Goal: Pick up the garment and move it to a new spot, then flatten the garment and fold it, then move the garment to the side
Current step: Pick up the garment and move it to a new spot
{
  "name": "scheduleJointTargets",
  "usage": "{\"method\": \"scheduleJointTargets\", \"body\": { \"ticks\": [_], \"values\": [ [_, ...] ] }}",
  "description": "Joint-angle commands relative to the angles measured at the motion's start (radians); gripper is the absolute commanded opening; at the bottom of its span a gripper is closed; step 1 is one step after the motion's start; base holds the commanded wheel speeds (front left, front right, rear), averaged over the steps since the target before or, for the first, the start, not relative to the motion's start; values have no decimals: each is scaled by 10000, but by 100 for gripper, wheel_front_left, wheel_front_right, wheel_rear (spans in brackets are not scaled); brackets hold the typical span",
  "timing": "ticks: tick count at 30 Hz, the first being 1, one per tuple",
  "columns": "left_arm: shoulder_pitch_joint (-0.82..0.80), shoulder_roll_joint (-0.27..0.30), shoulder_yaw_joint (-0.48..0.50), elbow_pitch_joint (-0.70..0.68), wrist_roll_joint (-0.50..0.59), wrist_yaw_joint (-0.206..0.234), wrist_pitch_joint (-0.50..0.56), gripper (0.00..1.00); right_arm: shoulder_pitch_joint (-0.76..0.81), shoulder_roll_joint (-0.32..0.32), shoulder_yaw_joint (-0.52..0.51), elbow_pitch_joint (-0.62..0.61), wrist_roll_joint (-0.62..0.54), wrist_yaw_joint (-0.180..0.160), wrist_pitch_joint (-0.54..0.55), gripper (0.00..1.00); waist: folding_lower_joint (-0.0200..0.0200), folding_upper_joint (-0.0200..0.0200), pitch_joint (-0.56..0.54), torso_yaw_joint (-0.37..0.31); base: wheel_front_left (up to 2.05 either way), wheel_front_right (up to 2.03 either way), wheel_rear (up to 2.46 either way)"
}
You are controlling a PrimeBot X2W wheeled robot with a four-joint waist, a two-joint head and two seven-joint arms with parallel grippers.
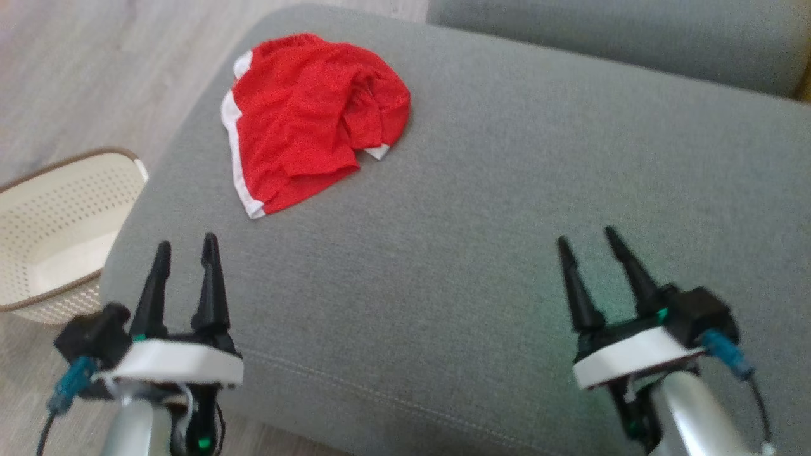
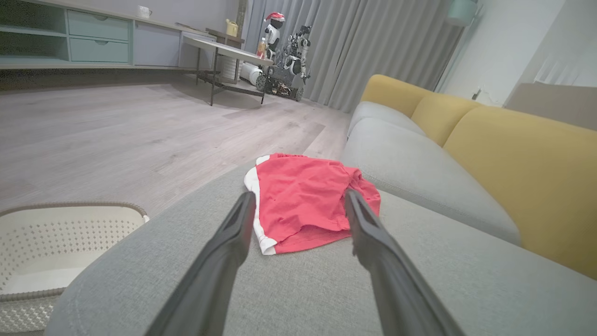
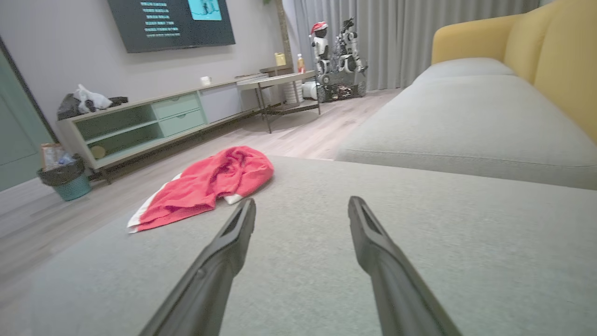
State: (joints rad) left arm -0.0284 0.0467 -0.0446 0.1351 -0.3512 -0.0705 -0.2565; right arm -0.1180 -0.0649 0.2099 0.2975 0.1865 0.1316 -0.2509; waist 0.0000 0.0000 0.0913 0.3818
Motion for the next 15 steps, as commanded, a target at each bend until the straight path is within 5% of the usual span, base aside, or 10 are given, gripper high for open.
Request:
{"method": "scheduleJointTargets", "body": {
  "ticks": [1,7,15],
  "values": [
    [-808,35,476,22,126,-71,-53,100,-588,-162,-14,-452,-66,-9,-108,100,0,0,481,-251,0,0,0],
    [-2434,370,749,2000,347,-235,50,100,-1065,-474,-717,-1030,-285,-9,19,100,0,0,1397,-671,0,0,0],
    [-4972,1268,719,4427,172,-269,1548,100,-1491,-673,-1373,-2108,-455,-9,448,100,0,0,2345,-1144,0,0,0]
  ]
}}
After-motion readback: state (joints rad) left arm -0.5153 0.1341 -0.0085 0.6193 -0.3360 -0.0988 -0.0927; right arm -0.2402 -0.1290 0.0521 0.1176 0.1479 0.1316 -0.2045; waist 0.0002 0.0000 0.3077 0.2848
